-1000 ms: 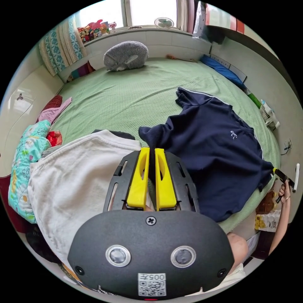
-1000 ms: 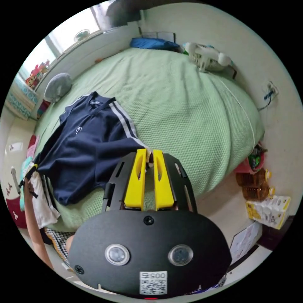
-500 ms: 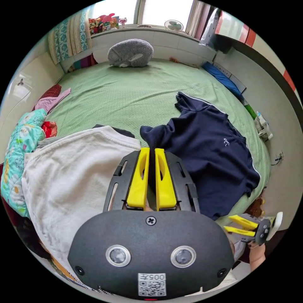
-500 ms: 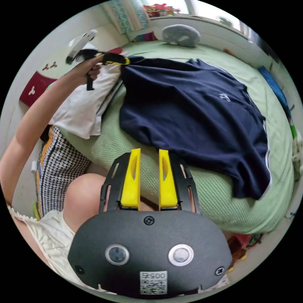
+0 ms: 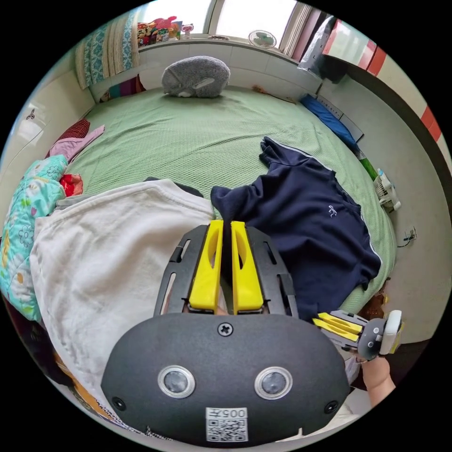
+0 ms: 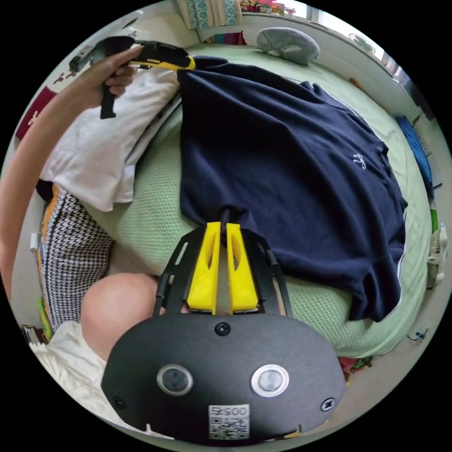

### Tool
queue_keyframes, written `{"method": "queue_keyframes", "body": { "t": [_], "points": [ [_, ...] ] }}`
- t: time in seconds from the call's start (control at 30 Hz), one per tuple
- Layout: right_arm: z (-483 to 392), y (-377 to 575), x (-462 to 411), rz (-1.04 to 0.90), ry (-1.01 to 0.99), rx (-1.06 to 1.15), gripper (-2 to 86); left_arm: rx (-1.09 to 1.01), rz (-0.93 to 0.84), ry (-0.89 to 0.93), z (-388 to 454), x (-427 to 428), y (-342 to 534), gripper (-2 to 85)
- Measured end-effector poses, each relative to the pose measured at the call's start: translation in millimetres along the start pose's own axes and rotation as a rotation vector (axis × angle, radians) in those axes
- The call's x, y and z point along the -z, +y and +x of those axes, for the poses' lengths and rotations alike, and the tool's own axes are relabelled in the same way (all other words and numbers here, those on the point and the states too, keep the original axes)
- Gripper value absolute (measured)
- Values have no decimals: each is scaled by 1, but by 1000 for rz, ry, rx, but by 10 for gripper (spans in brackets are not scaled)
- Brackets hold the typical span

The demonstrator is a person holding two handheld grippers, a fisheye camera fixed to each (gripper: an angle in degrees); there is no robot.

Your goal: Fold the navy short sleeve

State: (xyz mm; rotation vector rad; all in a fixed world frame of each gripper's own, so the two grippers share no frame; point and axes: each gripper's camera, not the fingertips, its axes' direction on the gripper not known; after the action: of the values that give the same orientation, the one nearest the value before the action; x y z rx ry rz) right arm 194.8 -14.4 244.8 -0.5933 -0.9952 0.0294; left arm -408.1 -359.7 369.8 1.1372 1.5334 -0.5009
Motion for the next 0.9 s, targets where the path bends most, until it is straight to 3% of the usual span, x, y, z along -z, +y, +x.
{"method": "queue_keyframes", "body": {
  "t": [0.67,0.9],
  "points": [
    [32,176,128,25,53,-145,-12,-20,-124,210,59,42,183,45],
    [53,187,126,-47,82,-224,-5,-186,-173,105,110,40,209,38]
  ]
}}
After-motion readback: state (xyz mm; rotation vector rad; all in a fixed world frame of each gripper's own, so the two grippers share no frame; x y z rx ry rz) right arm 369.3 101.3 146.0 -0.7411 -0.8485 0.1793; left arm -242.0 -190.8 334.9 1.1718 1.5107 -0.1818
